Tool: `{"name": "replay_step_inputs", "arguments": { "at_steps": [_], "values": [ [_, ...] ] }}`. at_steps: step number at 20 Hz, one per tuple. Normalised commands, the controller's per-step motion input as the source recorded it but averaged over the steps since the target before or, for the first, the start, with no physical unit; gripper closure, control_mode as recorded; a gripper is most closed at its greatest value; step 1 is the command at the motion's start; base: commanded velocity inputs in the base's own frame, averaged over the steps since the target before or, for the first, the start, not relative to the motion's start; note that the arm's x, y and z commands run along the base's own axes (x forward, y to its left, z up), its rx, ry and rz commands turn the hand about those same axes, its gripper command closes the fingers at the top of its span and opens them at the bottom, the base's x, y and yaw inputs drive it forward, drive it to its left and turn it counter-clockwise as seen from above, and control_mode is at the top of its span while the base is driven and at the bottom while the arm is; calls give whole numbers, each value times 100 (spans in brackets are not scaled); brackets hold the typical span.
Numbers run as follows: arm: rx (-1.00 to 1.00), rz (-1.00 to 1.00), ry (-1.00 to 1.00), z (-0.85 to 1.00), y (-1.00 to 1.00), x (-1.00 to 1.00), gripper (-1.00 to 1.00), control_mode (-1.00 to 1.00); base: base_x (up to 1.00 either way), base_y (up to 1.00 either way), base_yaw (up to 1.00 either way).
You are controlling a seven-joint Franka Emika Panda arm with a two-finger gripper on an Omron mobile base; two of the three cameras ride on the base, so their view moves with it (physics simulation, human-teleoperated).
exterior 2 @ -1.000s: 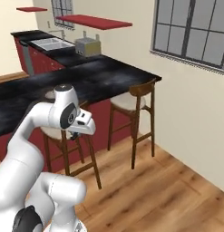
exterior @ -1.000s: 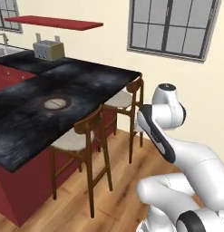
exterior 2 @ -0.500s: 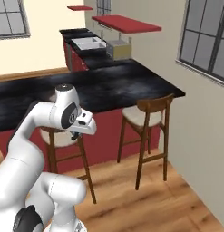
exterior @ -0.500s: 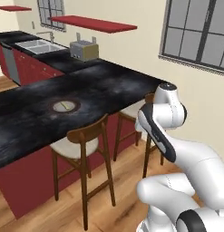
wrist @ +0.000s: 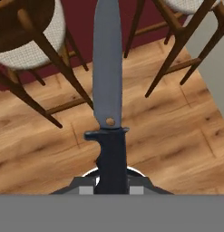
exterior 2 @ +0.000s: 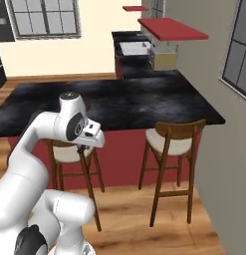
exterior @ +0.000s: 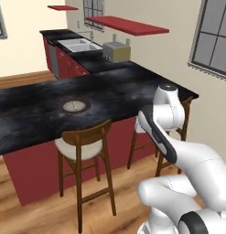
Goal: Retrieve the butter from the fridge and place it on a plate on the dining table. Then retrieve the butter knife by the fridge and place it near the plate.
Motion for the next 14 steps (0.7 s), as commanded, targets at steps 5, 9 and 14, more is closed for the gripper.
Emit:
{"name": "replay_step_inputs", "arguments": {
  "at_steps": [5, 9, 14],
  "values": [
    [0, 0, 0, 0, 0, 0, 100, 100, 25, -70, 38],
    [0, 0, 0, 0, 0, 0, 100, 100, 54, -56, 25],
    [0, 0, 0, 0, 0, 0, 100, 100, 53, -48, 17]
  ]
}}
